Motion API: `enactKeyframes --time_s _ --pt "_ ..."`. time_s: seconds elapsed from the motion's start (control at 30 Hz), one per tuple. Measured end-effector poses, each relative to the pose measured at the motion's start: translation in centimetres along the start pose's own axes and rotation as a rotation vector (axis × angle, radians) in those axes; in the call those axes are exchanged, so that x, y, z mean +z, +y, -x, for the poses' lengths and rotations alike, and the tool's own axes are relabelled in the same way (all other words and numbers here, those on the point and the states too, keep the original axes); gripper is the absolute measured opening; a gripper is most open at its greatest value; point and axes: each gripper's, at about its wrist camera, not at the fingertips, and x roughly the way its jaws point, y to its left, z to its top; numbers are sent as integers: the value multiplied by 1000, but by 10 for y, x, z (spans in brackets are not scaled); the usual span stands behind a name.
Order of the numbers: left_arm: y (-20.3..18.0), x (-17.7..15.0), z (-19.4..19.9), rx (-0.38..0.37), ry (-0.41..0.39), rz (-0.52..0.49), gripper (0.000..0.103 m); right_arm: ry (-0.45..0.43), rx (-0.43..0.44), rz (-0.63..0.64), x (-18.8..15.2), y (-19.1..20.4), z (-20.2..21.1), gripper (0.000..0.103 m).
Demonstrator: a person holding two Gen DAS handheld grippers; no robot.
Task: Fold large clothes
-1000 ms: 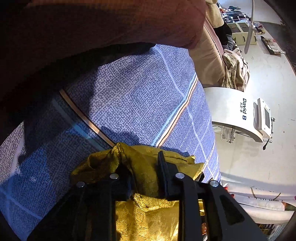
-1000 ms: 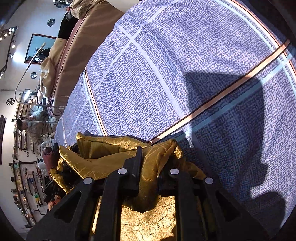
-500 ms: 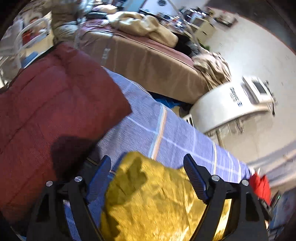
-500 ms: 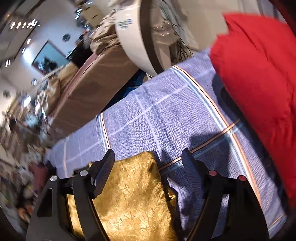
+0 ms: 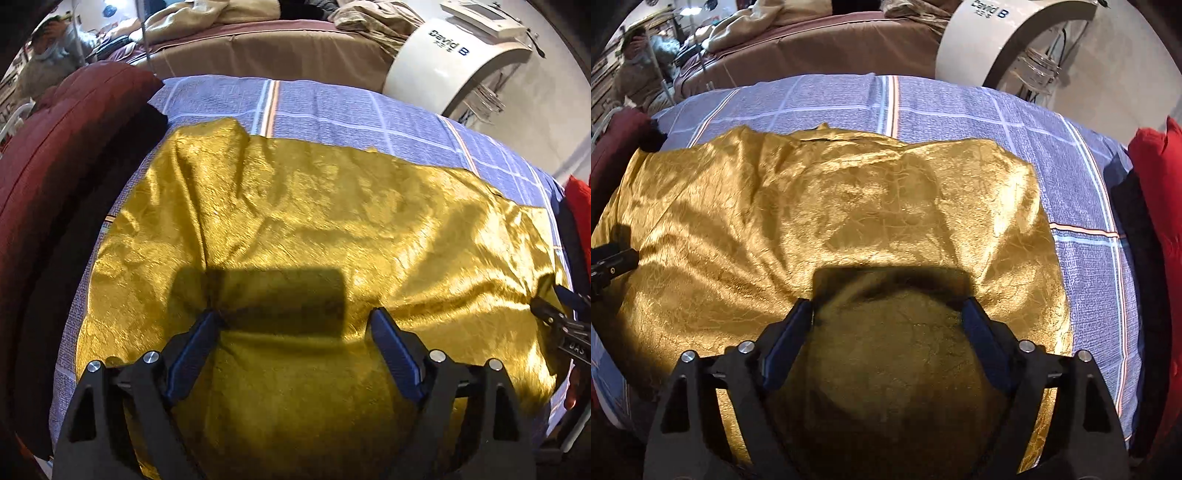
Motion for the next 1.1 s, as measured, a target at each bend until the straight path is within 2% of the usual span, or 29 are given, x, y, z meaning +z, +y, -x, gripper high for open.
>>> enactKeyframes --time_s 0.17,0.27,0.33,0.43,0.5,0.57,0.67,0.7,0.8,0.87,1.0,1.07,1.1 --pt "13 12 -5 5 -6 1 91 19 23 -100 10 -30 -11 93" --pt "26 25 -6 10 -3 51 91 12 -32 -121 20 -37 -8 92" --pt "29 31 3 14 6 82 86 9 -75 -175 29 -48 -2 92" --pt "19 34 27 62 -19 52 87 -37 -123 -249 33 -59 24 92" --pt "8 31 41 97 -41 21 97 -88 -96 -246 31 -54 47 92" --pt "0 25 53 122 -56 22 97 -107 -82 -231 31 -45 62 92" --pt "-7 14 62 108 -12 29 97 -106 -67 -207 21 -29 77 92" --pt "-6 8 67 91 -17 18 97 -106 -49 -194 17 -28 81 92" --pt "16 -4 73 127 -26 10 97 -92 -9 -183 -2 -44 83 93" --pt "47 -13 68 106 0 28 97 -43 43 -216 -19 -69 76 92" --pt "93 -30 35 -81 146 94 98 87 157 -326 -43 -123 40 92" --pt "107 -37 21 -145 180 138 98 145 182 -352 -50 -136 22 93" --pt "113 -39 16 -194 193 169 98 162 223 -367 -53 -140 14 93"
